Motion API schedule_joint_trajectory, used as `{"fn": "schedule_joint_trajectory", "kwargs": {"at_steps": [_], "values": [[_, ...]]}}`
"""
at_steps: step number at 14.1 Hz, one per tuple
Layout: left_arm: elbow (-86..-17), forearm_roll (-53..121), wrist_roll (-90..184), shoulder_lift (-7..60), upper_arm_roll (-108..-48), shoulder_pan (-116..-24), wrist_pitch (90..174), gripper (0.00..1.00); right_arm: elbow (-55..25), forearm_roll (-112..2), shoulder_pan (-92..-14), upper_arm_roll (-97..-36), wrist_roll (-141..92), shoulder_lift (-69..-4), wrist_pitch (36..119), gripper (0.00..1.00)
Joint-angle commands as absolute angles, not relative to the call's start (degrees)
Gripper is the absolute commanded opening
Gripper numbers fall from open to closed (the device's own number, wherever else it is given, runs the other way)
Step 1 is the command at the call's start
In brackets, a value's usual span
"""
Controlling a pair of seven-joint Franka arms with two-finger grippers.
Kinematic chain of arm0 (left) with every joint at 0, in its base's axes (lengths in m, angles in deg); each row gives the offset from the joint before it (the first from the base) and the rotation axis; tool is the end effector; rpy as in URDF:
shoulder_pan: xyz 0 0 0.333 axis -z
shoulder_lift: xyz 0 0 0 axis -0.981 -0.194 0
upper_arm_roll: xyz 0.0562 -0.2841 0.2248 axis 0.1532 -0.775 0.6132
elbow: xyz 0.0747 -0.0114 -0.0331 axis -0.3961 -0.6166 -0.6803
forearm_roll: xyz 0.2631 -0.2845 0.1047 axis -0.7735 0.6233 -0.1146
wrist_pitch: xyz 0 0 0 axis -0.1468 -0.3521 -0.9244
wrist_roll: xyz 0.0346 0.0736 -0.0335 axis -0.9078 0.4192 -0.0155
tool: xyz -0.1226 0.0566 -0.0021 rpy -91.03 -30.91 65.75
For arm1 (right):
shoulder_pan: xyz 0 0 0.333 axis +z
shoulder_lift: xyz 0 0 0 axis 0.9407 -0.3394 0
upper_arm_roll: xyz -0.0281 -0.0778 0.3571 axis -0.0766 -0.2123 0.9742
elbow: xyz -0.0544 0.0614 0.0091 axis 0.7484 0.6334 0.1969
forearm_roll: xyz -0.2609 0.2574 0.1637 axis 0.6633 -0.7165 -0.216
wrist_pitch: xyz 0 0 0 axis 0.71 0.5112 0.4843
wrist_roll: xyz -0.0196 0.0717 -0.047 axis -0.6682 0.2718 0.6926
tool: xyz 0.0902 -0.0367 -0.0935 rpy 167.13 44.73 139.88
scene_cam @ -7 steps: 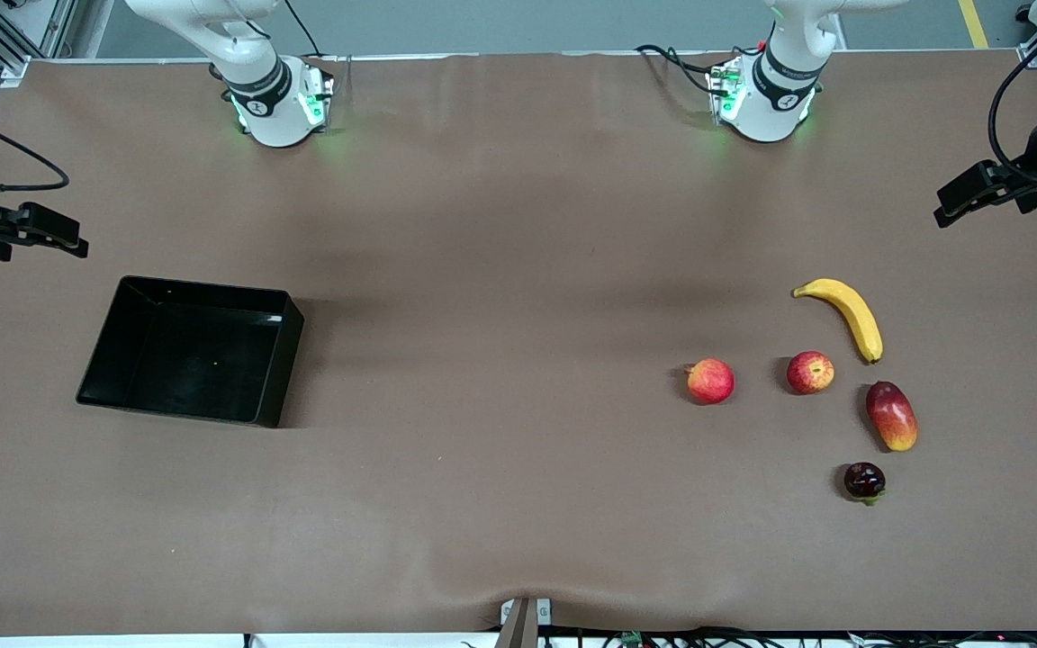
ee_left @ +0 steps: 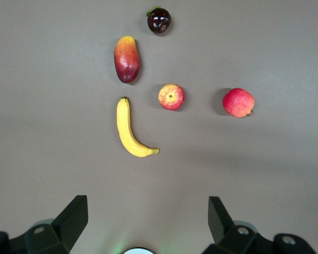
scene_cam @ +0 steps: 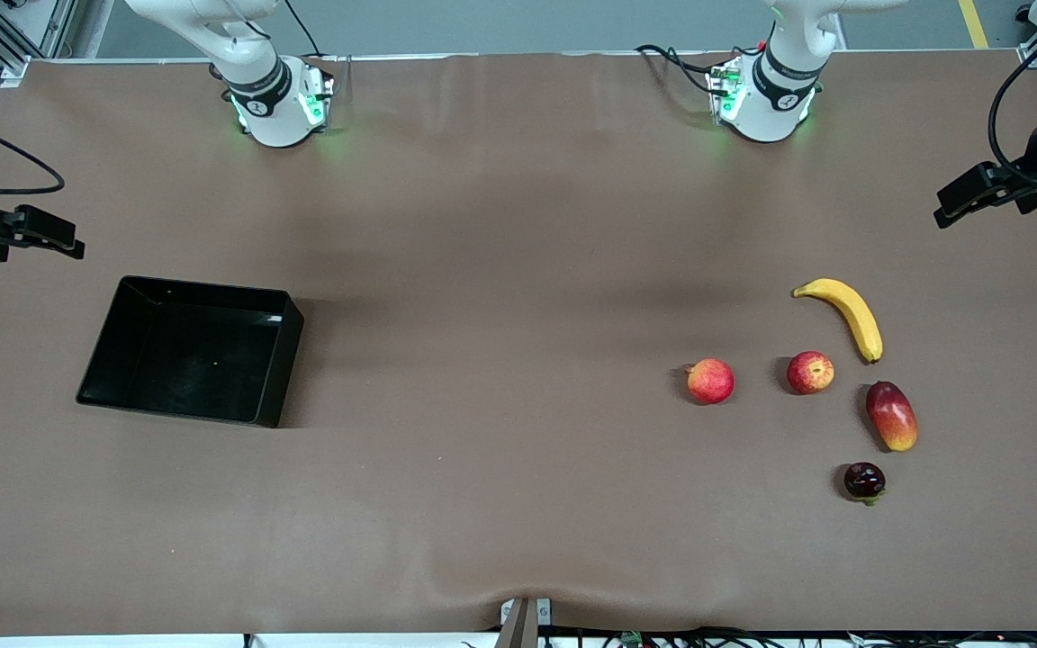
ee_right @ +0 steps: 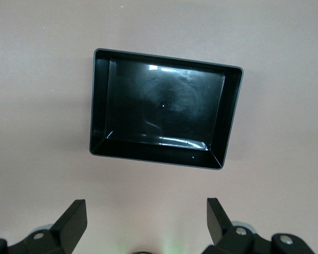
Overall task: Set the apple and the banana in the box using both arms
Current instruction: 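Reach the left gripper down to the red-yellow apple beside the banana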
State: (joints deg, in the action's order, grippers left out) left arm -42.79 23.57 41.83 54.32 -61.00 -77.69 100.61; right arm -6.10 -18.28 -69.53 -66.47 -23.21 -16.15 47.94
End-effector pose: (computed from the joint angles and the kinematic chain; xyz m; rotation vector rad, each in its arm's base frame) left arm 0.5396 -0.0211 0.6561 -3.0940 -0.2412 0.0744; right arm 0.5676 -0.0487 0.6122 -3.1261 -0.0320 0.1890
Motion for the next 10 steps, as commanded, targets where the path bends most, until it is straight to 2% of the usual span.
{"fn": "schedule_joint_trajectory", "kwargs": {"at_steps": [1, 3, 7, 10], "values": [[-42.1, 23.6, 40.9, 51.1, -61.0, -77.8, 99.8, 1.00, -6.4, -17.6, -70.3, -65.9, -22.5, -16.0, 48.3, 1.00], [-45.0, 23.7, 40.1, 49.5, -61.0, -77.8, 101.4, 1.00, -6.4, -17.6, -70.3, -65.9, -22.4, -16.1, 48.4, 1.00], [-56.9, 23.4, 34.4, 48.0, -61.3, -77.6, 117.8, 1.00, -6.7, -17.6, -70.2, -65.9, -22.5, -16.2, 48.5, 1.00], [-62.1, 22.6, 34.4, 45.1, -61.3, -77.8, 127.4, 1.00, -6.9, -17.6, -70.4, -65.9, -22.4, -16.2, 48.9, 1.00]]}}
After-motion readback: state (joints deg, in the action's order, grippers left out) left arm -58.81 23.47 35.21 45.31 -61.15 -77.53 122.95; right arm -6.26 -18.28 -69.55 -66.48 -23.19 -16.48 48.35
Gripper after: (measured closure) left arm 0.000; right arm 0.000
